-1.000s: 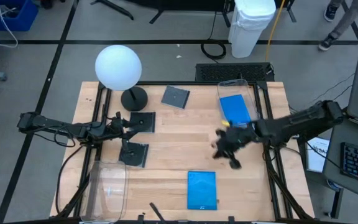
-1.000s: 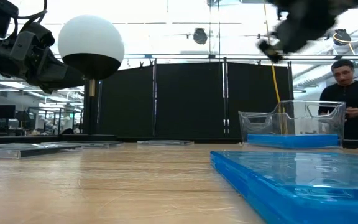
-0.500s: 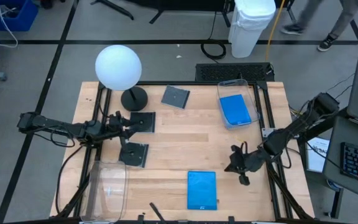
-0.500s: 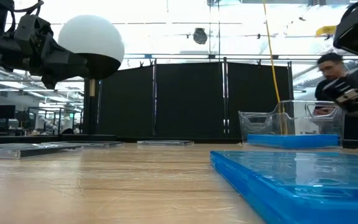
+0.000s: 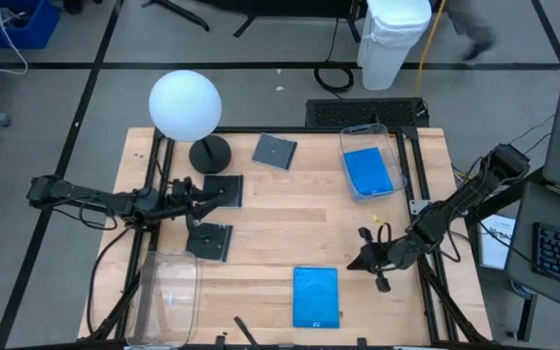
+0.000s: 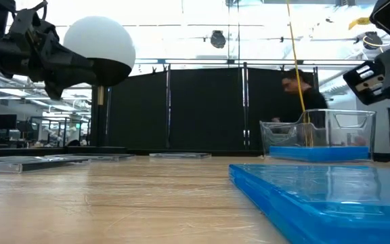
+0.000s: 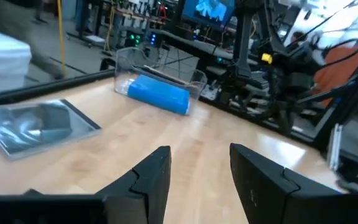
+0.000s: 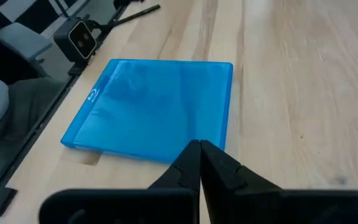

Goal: Pick & place jewel cases by type
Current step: Put the blue CD case into the top transparent bin

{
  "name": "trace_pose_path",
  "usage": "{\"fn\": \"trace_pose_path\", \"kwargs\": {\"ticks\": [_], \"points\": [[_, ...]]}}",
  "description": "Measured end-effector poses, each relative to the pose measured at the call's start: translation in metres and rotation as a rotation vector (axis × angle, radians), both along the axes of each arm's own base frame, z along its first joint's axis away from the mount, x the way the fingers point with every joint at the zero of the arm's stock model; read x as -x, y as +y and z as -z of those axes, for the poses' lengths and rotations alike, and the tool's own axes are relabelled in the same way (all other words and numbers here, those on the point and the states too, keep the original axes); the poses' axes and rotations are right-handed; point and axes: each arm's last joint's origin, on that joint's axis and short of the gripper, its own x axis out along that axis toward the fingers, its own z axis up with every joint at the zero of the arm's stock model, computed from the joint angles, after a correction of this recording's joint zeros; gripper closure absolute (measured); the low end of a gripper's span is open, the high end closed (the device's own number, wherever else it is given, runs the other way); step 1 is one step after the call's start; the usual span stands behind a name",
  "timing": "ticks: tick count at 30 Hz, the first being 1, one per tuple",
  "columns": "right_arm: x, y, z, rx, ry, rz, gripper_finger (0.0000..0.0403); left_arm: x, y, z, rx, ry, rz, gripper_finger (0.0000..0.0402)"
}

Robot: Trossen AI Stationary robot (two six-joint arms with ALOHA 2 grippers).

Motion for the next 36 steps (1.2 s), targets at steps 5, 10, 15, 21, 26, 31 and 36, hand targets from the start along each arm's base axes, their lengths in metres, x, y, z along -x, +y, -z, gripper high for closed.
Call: {"fn": "trace_pose_path", "kwargs": {"ticks": [5,10,15,21,26,31,36], "points": [[0.004,-0.003,0.008,-0.007,-0.012,-0.001,0.0403,-0.003,-0.004,-0.015,0.11,-0.114,0.13,0.0231],[0.012,-0.01,0.022,-0.056,-0.016,0.021,0.0403,-0.034,-0.03,-0.053,0.022,0.029,0.241,0.0231],[0.017,-0.014,0.028,-0.109,-0.047,0.032,0.0403,-0.105,-0.078,-0.071,-0.185,0.363,0.384,0.0231],[0.016,-0.013,0.022,-0.107,-0.141,-0.011,0.0403,-0.184,-0.124,-0.046,-0.226,0.854,0.48,0.0231],[0.014,-0.012,0.014,-0.091,-0.244,-0.043,0.0403,-0.234,-0.149,-0.022,-0.169,1.039,0.516,0.0231],[0.011,-0.009,0.018,-0.047,-0.104,-0.048,0.04,-0.269,-0.173,0.0,-0.114,1.066,0.643,0.0231],[-0.005,0.016,0.001,0.01,0.119,-0.031,0.0402,-0.285,-0.185,0.013,-0.097,1.055,0.701,0.0231]]}}
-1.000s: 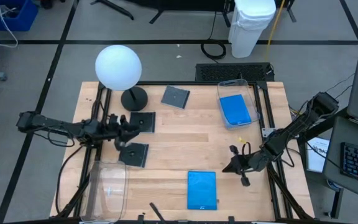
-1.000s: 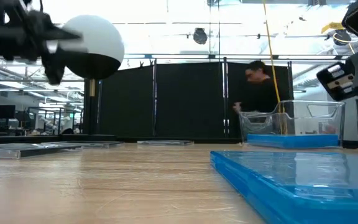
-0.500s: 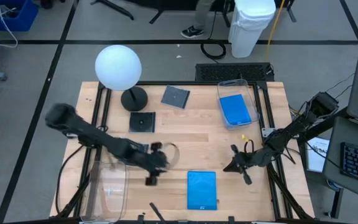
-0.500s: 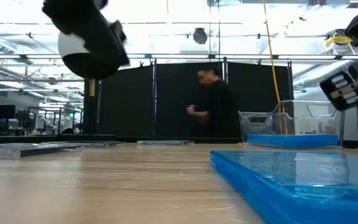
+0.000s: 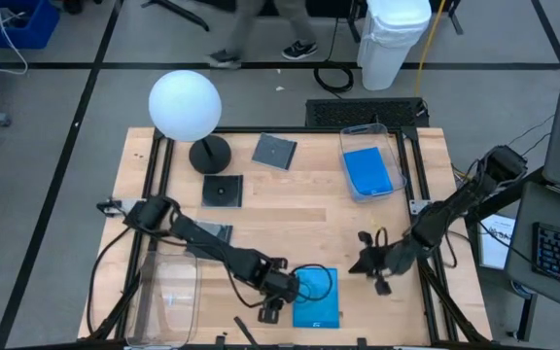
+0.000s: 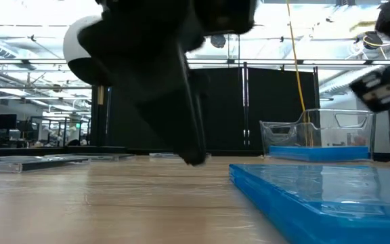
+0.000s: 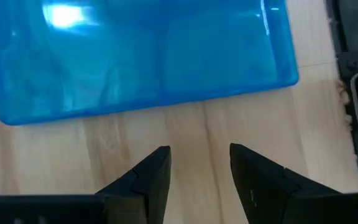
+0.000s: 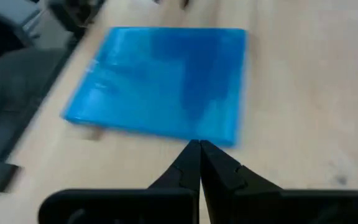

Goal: Pick & place jewel cases by type
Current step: Put the blue CD case into the top transparent bin

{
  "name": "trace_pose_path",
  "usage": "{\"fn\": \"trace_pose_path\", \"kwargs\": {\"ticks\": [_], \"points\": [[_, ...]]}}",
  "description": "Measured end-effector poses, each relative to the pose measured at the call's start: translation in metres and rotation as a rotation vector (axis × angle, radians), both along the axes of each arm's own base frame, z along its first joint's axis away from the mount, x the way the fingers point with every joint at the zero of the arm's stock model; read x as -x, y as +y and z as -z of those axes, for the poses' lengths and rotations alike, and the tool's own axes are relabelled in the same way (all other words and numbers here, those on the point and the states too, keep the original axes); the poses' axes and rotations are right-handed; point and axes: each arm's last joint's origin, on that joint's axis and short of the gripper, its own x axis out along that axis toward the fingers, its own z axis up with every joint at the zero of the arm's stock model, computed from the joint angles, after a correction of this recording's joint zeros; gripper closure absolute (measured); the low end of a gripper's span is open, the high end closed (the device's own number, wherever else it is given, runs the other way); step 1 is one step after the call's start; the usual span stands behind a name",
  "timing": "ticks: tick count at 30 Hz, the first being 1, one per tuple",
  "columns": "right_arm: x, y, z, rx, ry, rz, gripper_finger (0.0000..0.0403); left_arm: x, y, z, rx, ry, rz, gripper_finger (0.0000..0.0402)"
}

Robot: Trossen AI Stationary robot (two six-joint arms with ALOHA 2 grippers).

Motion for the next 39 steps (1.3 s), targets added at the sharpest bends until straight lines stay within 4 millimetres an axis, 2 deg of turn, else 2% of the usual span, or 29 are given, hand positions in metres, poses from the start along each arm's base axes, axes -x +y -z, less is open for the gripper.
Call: {"fn": "trace_pose_path", "kwargs": {"ticks": [3,6,13,16,19,24,31,34,39], "points": [[-0.018,0.031,-0.017,-0.006,-0.022,-0.083,0.0402,-0.002,-0.001,0.005,0.002,0.005,-0.007,0.0231],[-0.038,0.058,-0.016,0.022,-0.021,-0.132,0.0402,-0.001,-0.001,0.004,-0.004,-0.001,-0.007,0.0231],[-0.084,0.087,0.03,0.147,0.073,-0.13,0.0403,0.001,-0.005,0.005,-0.042,-0.018,0.035,0.0231],[-0.1,0.094,0.039,0.121,0.108,-0.151,0.0403,0.002,-0.004,0.005,-0.065,-0.012,0.03,0.0231],[-0.109,0.091,0.046,0.137,0.158,-0.118,0.0403,0.003,-0.003,0.006,-0.073,0.004,0.021,0.0231],[-0.11,0.071,0.054,0.212,0.28,-0.041,0.0403,0.009,0.0,0.009,-0.096,0.07,0.01,0.0231],[-0.12,0.048,0.056,0.273,0.315,0.031,0.0403,0.017,0.004,0.011,-0.139,0.158,0.014,0.0231],[-0.121,0.045,0.047,0.298,0.277,0.037,0.0403,0.02,0.006,0.011,-0.162,0.19,0.03,0.0231],[-0.115,0.053,0.007,0.394,0.129,0.045,0.0403,0.028,0.011,0.006,-0.229,0.223,0.065,0.0231]]}}
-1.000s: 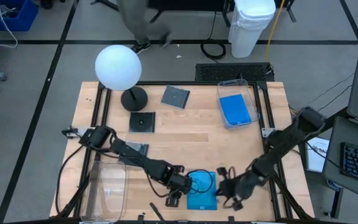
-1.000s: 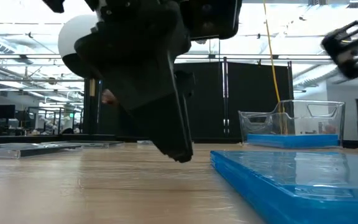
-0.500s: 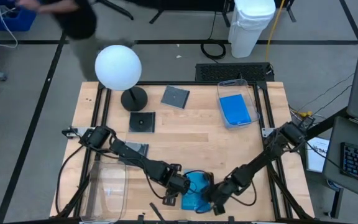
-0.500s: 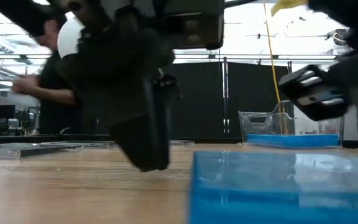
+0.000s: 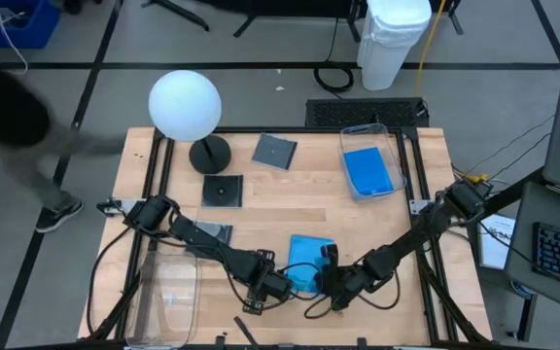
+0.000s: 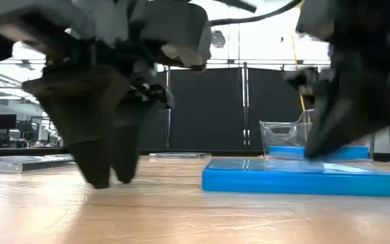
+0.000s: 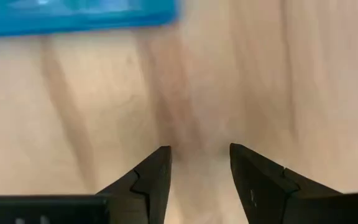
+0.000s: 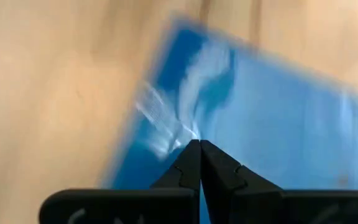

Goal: Pick & place jewel cases by type
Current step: Put the blue CD case into the top transparent bin

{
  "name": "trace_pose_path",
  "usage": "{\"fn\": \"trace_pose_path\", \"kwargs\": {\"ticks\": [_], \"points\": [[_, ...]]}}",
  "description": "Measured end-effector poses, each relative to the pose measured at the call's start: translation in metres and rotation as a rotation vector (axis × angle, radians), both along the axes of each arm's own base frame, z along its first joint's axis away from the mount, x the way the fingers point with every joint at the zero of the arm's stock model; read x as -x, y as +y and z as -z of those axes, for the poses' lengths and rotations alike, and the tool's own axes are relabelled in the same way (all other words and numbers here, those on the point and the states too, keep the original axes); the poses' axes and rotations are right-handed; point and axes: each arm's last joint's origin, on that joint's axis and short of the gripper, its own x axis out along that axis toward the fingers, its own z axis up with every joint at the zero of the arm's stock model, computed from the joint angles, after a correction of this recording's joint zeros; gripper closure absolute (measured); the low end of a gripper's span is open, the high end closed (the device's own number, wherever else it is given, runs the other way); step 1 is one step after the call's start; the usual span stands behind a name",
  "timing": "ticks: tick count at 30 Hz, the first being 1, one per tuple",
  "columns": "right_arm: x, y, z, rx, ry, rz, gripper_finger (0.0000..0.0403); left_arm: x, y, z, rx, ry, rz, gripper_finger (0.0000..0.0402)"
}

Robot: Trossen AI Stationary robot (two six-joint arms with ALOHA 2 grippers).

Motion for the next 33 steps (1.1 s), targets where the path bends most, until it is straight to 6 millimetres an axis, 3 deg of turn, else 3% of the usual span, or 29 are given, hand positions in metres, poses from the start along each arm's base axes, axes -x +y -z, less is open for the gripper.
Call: {"fn": "trace_pose_path", "kwargs": {"ticks": [4,9,16,25,33], "points": [[0.011,0.003,-0.036,-0.023,-0.058,0.009,0.0403,0.001,0.003,-0.016,-0.053,-0.066,0.046,0.0231],[0.027,-0.007,-0.044,-0.054,0.039,0.127,0.0403,-0.001,0.009,-0.018,-0.208,-0.127,0.149,0.0231],[0.052,-0.025,-0.021,-0.013,0.252,0.386,0.0403,-0.015,0.034,-0.02,-0.262,-0.162,0.158,0.0231],[0.064,-0.03,0.022,-0.216,0.208,0.366,0.0403,-0.029,0.062,-0.02,-0.172,-0.176,0.135,0.0231],[0.073,-0.04,0.039,-0.259,0.145,0.382,0.0403,-0.033,0.071,-0.017,-0.106,-0.165,0.14,0.0231]]}}
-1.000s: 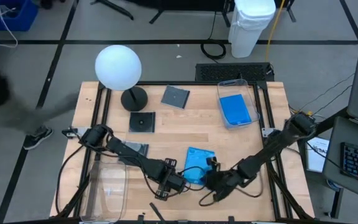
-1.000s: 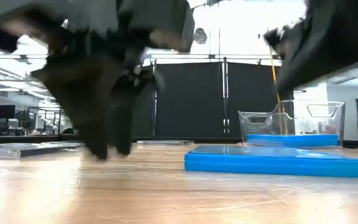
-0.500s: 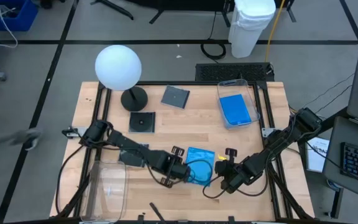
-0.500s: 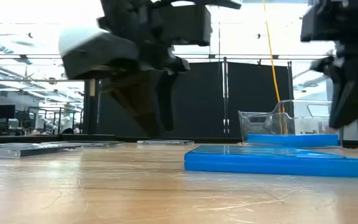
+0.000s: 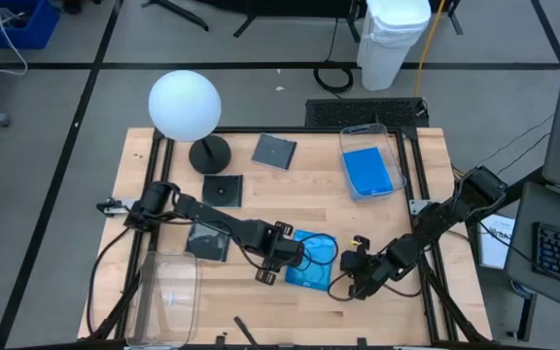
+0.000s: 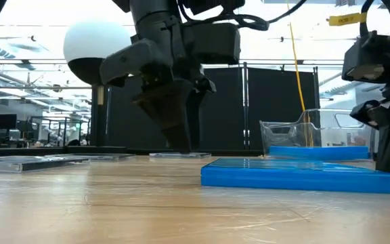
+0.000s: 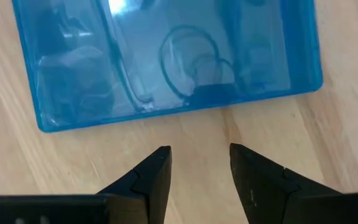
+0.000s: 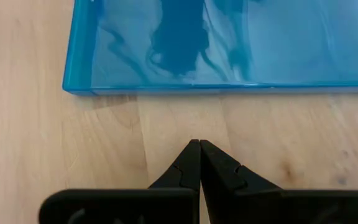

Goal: Pick & place jewel cases by type
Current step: Put the blue CD case into the top transparent bin

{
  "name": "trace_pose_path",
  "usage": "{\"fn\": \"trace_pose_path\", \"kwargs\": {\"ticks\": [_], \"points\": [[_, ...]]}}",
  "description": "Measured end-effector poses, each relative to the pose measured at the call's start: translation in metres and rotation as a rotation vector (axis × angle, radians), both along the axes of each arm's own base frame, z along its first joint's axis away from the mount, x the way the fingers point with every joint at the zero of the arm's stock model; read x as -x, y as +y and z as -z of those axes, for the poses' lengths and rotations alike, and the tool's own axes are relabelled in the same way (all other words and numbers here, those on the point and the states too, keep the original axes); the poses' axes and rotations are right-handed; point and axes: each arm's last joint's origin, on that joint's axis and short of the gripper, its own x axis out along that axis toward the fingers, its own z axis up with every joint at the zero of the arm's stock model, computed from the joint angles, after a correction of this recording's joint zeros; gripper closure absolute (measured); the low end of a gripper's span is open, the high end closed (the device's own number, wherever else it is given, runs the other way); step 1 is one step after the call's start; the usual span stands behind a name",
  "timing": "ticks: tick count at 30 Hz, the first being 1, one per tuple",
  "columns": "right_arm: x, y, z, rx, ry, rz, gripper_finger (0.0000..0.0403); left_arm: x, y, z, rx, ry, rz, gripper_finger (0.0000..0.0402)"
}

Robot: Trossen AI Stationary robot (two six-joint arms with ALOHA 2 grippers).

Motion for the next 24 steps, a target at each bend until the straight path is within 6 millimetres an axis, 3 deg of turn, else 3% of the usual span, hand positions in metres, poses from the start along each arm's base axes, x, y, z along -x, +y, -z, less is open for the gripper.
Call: {"fn": "trace_pose_path", "kwargs": {"ticks": [9,12,24], "points": [[-0.003,0.0,0.002,0.03,-0.07,-0.052,0.0402,0.0,0.012,0.01,0.001,-0.014,-0.049,0.0231],[-0.002,0.0,0.002,0.038,-0.066,-0.07,0.0384,0.003,0.016,0.017,-0.003,0.014,-0.075,0.0231],[-0.004,0.0,0.005,0.045,-0.074,-0.059,0.0179,0.005,0.02,0.028,0.034,-0.03,-0.144,0.0231]]}}
